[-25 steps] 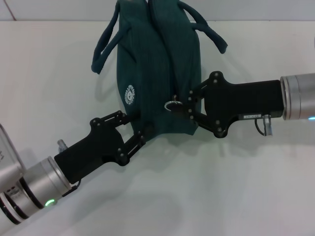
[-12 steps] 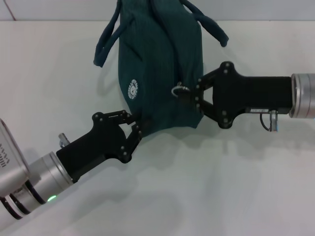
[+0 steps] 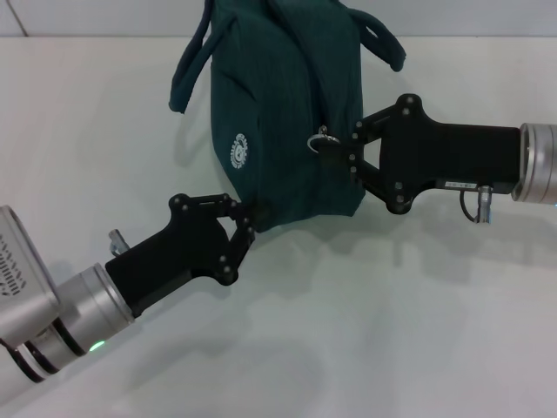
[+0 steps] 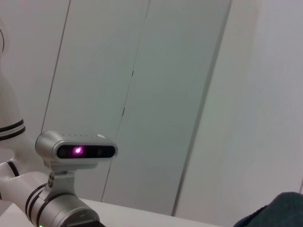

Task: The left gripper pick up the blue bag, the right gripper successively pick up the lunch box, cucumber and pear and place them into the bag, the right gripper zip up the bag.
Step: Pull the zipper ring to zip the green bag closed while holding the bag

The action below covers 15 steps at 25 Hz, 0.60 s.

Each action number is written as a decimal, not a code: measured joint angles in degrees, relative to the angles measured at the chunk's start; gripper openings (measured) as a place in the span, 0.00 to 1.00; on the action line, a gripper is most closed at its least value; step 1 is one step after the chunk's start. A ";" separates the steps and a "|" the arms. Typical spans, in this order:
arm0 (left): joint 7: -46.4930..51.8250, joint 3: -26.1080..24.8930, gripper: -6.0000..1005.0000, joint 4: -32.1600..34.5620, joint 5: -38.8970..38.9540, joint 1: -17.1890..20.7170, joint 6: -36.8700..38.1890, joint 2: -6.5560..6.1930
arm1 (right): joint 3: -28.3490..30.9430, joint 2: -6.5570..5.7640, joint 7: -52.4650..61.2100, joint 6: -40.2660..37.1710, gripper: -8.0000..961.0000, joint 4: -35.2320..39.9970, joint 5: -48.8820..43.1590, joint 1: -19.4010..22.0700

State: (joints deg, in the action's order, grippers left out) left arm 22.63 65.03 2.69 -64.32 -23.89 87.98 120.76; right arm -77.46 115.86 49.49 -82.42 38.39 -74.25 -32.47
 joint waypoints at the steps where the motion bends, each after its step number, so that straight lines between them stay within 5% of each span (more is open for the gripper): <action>1: 0.00 -0.06 0.08 -0.03 0.00 -0.07 -0.01 0.00 | -0.07 0.00 -0.02 0.01 0.03 -0.01 0.01 -0.04; 12: 0.48 -0.29 0.10 -0.17 0.44 -1.02 -0.01 0.00 | -0.03 -0.03 -0.24 0.17 0.03 -0.40 0.03 -0.51; 15: 3.19 -0.31 0.23 -0.24 1.50 -1.60 -0.14 0.00 | -0.02 -0.03 -0.25 0.23 0.03 -0.45 0.03 -0.77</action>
State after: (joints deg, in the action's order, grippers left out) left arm 25.81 64.71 2.45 -62.81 -25.49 87.84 120.76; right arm -77.48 115.83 49.23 -82.19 37.93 -74.22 -33.23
